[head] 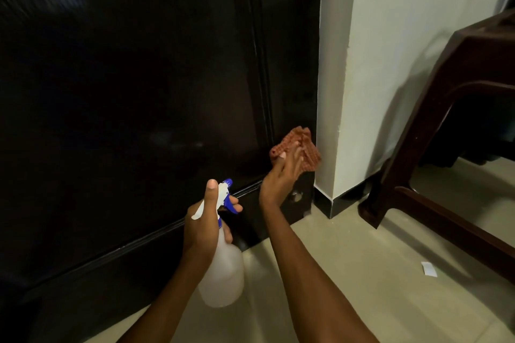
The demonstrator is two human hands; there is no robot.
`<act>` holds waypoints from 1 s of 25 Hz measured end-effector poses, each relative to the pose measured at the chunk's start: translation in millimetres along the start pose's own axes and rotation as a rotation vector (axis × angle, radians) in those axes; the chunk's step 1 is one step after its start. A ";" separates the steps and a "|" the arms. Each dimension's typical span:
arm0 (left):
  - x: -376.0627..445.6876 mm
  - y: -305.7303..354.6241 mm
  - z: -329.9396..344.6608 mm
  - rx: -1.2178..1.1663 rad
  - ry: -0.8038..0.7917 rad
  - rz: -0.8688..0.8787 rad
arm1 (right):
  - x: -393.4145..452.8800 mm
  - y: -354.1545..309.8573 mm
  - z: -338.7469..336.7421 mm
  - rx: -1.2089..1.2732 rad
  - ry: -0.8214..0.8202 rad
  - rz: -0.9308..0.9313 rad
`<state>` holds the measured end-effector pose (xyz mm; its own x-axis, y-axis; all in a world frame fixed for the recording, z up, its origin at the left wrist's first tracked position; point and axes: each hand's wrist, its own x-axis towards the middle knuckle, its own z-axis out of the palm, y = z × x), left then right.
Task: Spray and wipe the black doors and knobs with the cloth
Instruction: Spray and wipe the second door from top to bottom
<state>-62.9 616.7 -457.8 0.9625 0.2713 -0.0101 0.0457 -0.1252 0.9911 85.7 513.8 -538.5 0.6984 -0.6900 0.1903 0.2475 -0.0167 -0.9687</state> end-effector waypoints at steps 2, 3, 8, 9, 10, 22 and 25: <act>0.1 13.7 -6.8 -0.039 0.023 0.025 | 2.7 -33.8 6.8 -0.063 -0.110 -0.195; 0.6 23.0 -9.4 -0.047 0.026 0.033 | 8.3 -53.0 9.7 -0.107 -0.137 -0.271; 2.4 92.1 -21.9 -0.044 0.016 0.150 | 59.6 -96.2 2.6 -0.288 -0.235 -0.352; 2.0 105.3 -21.5 -0.044 0.016 0.167 | 62.7 -99.7 1.3 -0.284 -0.229 -0.331; -0.5 116.0 -21.0 -0.045 0.016 0.180 | 62.0 -101.4 -0.7 -0.245 -0.209 -0.282; -28.5 349.3 -45.0 -0.188 0.061 0.038 | 46.2 -337.2 -3.9 0.259 0.021 0.232; -51.7 447.6 -56.6 -0.183 0.076 -0.007 | 54.8 -446.8 -17.1 0.258 0.004 0.208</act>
<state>-107.3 600.6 -6.1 0.9391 0.3435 -0.0141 -0.0035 0.0505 0.9987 1.9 471.1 -97.9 0.7493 -0.6622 -0.0089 0.2622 0.3089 -0.9142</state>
